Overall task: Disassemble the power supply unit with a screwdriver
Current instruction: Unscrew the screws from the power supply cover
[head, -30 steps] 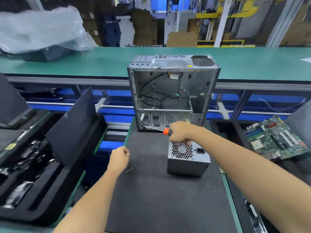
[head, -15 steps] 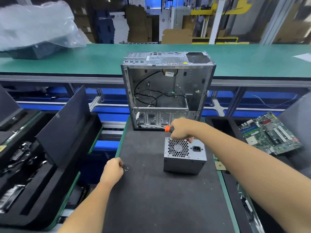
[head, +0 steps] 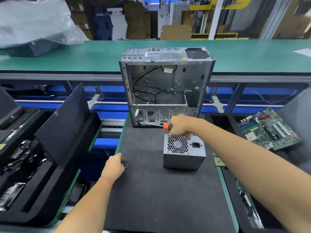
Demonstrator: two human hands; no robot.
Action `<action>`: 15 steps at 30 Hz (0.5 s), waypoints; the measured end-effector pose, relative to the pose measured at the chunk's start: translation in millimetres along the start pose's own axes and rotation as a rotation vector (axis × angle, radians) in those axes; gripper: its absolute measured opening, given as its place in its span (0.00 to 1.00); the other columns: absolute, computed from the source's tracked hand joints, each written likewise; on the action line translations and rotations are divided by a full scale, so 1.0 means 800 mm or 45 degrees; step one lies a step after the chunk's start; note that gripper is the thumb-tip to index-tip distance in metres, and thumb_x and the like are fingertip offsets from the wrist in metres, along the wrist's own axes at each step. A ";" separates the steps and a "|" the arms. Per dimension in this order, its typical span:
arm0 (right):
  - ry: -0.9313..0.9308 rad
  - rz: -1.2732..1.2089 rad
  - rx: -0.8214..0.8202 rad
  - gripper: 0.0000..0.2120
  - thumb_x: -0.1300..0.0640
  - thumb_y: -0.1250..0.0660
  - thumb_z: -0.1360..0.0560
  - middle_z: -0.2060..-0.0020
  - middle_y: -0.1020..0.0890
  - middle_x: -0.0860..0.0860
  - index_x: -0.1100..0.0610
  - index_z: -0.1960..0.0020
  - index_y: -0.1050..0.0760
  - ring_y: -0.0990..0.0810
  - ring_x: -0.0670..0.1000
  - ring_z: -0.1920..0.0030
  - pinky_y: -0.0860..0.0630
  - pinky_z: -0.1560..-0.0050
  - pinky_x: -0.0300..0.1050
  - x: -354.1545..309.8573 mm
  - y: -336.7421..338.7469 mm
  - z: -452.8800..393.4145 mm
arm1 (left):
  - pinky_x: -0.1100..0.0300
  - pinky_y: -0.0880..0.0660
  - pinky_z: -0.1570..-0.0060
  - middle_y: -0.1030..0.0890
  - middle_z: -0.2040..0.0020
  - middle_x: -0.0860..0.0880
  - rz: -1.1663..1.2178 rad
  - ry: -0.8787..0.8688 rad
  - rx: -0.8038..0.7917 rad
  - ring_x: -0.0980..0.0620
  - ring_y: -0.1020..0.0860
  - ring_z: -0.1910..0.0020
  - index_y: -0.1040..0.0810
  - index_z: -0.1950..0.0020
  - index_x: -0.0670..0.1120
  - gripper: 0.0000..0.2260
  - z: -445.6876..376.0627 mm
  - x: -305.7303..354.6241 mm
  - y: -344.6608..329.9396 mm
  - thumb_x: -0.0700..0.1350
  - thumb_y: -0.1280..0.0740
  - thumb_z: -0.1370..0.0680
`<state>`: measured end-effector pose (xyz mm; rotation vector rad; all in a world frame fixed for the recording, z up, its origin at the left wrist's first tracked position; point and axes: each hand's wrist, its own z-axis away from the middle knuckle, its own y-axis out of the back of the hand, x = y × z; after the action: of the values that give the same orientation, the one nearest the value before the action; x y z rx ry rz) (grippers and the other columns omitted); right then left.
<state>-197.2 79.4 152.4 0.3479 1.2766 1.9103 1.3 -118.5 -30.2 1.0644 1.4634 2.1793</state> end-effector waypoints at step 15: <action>0.055 0.017 -0.007 0.08 0.59 0.34 0.25 0.68 0.22 0.58 0.63 0.51 0.28 0.22 0.53 0.78 0.21 0.73 0.42 -0.005 0.022 0.012 | 0.59 0.35 0.68 0.27 0.55 0.51 0.686 -0.003 0.422 0.52 0.28 0.62 0.34 0.46 0.49 0.13 -0.003 0.113 0.058 0.37 0.39 0.28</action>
<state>-196.8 79.7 172.9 0.3146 1.3002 1.9418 -54.9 -84.8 47.2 1.7446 1.7336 2.3072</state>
